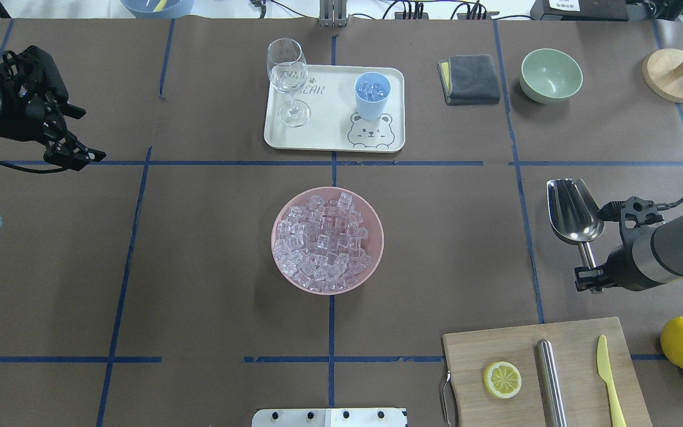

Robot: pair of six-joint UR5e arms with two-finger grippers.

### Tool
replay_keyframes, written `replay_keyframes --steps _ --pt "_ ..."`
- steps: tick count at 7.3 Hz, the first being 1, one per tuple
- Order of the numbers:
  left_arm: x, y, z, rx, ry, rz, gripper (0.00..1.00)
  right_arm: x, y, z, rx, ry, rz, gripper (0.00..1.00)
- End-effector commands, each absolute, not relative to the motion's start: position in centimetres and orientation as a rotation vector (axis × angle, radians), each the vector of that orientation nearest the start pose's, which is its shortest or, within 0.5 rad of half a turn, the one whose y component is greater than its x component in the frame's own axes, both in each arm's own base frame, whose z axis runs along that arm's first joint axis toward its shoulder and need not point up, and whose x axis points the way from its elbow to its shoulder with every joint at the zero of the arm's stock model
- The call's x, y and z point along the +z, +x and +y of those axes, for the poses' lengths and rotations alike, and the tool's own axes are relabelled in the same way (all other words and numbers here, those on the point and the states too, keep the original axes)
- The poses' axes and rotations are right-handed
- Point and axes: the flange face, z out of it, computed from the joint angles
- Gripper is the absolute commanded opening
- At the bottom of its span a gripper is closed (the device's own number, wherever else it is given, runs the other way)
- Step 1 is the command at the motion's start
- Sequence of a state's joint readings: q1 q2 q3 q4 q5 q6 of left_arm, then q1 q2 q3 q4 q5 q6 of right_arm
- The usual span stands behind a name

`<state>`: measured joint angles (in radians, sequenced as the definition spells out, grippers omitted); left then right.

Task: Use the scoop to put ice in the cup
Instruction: 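Lower the scoop onto the table and open the right gripper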

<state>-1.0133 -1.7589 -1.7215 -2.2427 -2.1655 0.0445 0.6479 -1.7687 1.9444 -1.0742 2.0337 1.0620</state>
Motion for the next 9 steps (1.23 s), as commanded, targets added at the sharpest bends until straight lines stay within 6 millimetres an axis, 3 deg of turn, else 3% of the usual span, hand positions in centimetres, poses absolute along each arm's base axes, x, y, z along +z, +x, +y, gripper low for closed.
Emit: replay_keyframes --steps 1,6,7,8,9 --pt "40.3 22.3 -52.8 0.819 0.854 0.788 1.0 52.2 -30.1 -33.1 0.0 -0.034 -0.797 0.0" --pt "39.7 21.9 -52.6 0.817 0.868 0.788 1.0 53.1 -31.1 -33.4 -0.005 -0.047 -0.788 0.0" --pt "39.8 21.9 -52.6 0.815 0.857 0.786 1.0 53.0 -31.1 -33.4 -0.007 -0.052 -0.793 0.1" --pt "39.4 21.9 -52.6 0.813 0.846 0.785 1.0 52.6 -31.2 -33.4 -0.01 -0.059 -0.804 0.87" --pt "39.4 21.9 -52.6 0.811 0.834 0.783 1.0 52.2 -31.0 -33.5 -0.005 -0.051 -0.809 1.0"
